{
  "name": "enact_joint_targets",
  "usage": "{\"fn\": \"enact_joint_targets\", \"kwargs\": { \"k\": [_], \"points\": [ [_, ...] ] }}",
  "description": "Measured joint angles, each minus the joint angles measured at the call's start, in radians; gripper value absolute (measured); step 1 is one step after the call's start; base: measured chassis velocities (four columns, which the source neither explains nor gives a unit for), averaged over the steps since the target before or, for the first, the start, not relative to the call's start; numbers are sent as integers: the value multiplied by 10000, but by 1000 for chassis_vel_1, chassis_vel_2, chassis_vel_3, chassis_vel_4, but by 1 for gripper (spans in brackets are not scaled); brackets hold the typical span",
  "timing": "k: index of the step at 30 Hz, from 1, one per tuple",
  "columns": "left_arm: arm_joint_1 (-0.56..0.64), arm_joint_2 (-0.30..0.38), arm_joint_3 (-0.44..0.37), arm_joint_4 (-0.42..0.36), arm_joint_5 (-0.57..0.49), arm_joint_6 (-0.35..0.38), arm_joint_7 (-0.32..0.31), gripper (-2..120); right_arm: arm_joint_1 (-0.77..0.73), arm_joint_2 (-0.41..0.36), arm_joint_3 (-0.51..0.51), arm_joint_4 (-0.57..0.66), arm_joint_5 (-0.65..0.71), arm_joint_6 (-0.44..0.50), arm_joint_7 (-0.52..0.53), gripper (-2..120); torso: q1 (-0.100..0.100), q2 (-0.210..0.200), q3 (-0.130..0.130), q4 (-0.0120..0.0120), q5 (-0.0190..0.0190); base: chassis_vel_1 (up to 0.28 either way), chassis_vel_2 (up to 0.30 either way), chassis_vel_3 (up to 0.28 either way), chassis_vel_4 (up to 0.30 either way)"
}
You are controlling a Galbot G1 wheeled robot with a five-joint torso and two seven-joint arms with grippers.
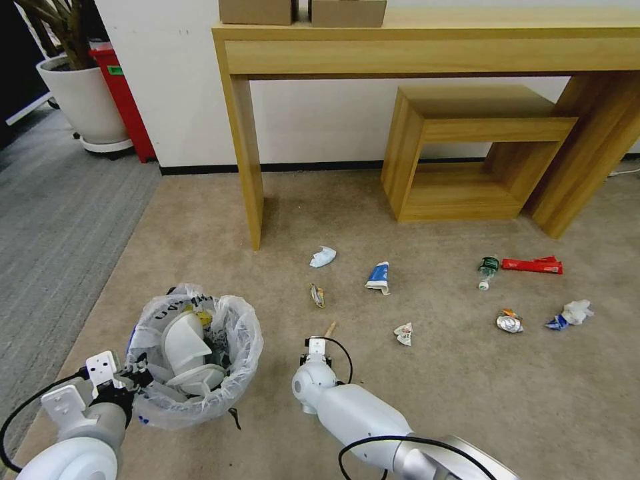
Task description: Pick up the trash bin and place the garbage on the floor into it.
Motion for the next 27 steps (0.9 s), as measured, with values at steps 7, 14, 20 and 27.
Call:
{"fn": "enact_joint_targets", "kwargs": {
  "k": [7,14,20,27],
  "points": [
    [-3,1,-9,-21,-4,-28,8,0,-139,-2,-130,262,-20,-17,85,15,1,-1,3,-1,0,0,0,0,0],
    [-18,-10,-15,2,7,-79,9,0,-200,5,-222,698,16,-45,123,0,3,-3,3,4,4,0,0,0,0],
    [-15,-29,-14,5,25,-104,8,0,-249,2,-234,771,-38,-48,169,0,2,-3,3,2,3,0,0,0,0],
    [9,32,-62,66,7,-93,15,0,-397,-330,-34,2515,36,169,54,0,2,-3,2,7,8,0,0,0,0]
  ]
}}
